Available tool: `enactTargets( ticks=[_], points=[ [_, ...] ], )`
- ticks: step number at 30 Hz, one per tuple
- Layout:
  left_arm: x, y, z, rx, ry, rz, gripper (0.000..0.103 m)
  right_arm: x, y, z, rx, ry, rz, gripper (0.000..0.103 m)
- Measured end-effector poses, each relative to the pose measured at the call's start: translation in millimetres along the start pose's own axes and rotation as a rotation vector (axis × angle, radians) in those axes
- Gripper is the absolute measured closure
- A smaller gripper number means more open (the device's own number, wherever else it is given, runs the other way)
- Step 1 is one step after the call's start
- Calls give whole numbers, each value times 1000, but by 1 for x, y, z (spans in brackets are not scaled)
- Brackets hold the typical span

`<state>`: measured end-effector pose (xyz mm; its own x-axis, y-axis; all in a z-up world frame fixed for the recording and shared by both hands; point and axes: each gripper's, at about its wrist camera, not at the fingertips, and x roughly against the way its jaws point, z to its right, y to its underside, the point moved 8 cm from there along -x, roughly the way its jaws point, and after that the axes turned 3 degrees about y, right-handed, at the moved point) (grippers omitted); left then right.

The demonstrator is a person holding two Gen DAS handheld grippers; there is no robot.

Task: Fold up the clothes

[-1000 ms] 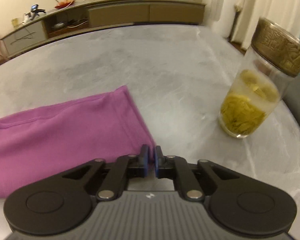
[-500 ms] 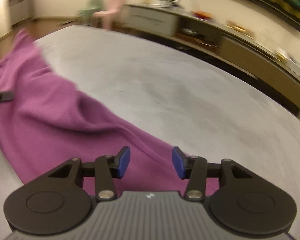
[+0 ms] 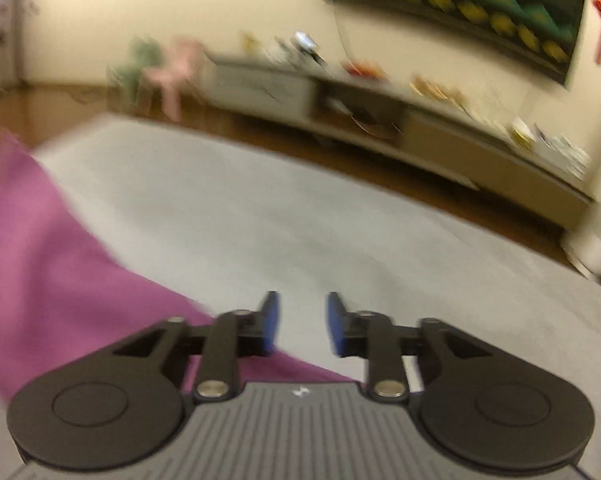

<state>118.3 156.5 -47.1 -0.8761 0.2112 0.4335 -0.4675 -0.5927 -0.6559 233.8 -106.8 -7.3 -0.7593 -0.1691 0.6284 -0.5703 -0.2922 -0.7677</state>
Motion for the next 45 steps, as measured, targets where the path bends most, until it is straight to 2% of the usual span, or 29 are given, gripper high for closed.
enactTargets(
  ticks=[3, 5, 8, 9, 12, 13, 14, 15, 18, 20, 21, 23, 24, 25, 26, 30, 32, 33, 34, 35, 36, 39, 40, 42, 45],
  points=[
    [15, -39, -32, 33, -83, 63, 67, 9, 8, -84, 111, -201, 9, 57],
    [16, -75, -60, 16, -195, 81, 67, 3, 24, -131, 191, -309, -32, 57],
    [-3, -122, -100, -47, -329, 57, 68, -17, 50, -162, 293, -304, -96, 64],
    [-11, -135, -114, -67, -373, 44, 68, -22, 55, -164, 300, -293, -110, 74],
    [-34, -161, -165, -72, -476, -10, 69, -32, 57, -150, 253, -243, -138, 72],
    [-41, -164, -182, -23, -462, -29, 69, -37, 54, -141, 246, -208, -152, 72],
    [-44, -168, -198, 24, -449, -30, 80, -42, 51, -135, 248, -185, -166, 71],
    [-42, -172, -208, 65, -437, 7, 82, -44, 50, -133, 249, -173, -183, 71],
    [-35, -181, -216, 195, -373, 30, 79, -39, 36, -135, 265, -131, -198, 70],
    [-24, -185, -212, 230, -335, 65, 71, -24, 13, -162, 278, -153, -135, 64],
    [-19, -188, -209, 244, -313, 81, 71, -18, -1, -180, 286, -180, -102, 58],
    [-13, -196, -200, 252, -257, 99, 66, -17, -27, -223, 329, -235, -44, 55],
    [-10, -196, -197, 256, -232, 95, 65, -19, -38, -246, 357, -255, -15, 50],
    [-11, -196, -197, 266, -209, 85, 64, -25, -48, -267, 389, -263, 12, 41],
    [-12, -194, -202, 283, -191, 71, 64, -35, -56, -288, 422, -260, 31, 38],
    [-21, -183, -218, 395, -112, 18, 64, -95, -75, -350, 450, -279, 19, 36],
    [-24, -184, -221, 408, -90, 19, 57, -125, -77, -365, 449, -270, -11, 40],
    [-23, -188, -222, 394, -90, 33, 56, -137, -80, -370, 448, -257, -24, 48],
    [-23, -191, -222, 380, -90, 46, 56, -146, -84, -371, 447, -238, -34, 67],
    [-22, -194, -223, 370, -86, 61, 53, -153, -87, -371, 446, -224, -40, 77],
    [-20, -198, -222, 367, -72, 77, 51, -157, -90, -369, 441, -213, -43, 95],
    [-14, -207, -220, 377, -18, 119, 28, -134, -93, -370, 419, -237, 6, 97],
    [-12, -210, -219, 388, 7, 128, 16, -119, -91, -371, 418, -258, 31, 97],
    [-9, -215, -217, 405, 53, 145, 14, -88, -82, -369, 421, -291, 69, 96],
    [-13, -212, -213, 397, 77, 125, 13, -87, -75, -370, 417, -308, 42, 94]
  ],
)
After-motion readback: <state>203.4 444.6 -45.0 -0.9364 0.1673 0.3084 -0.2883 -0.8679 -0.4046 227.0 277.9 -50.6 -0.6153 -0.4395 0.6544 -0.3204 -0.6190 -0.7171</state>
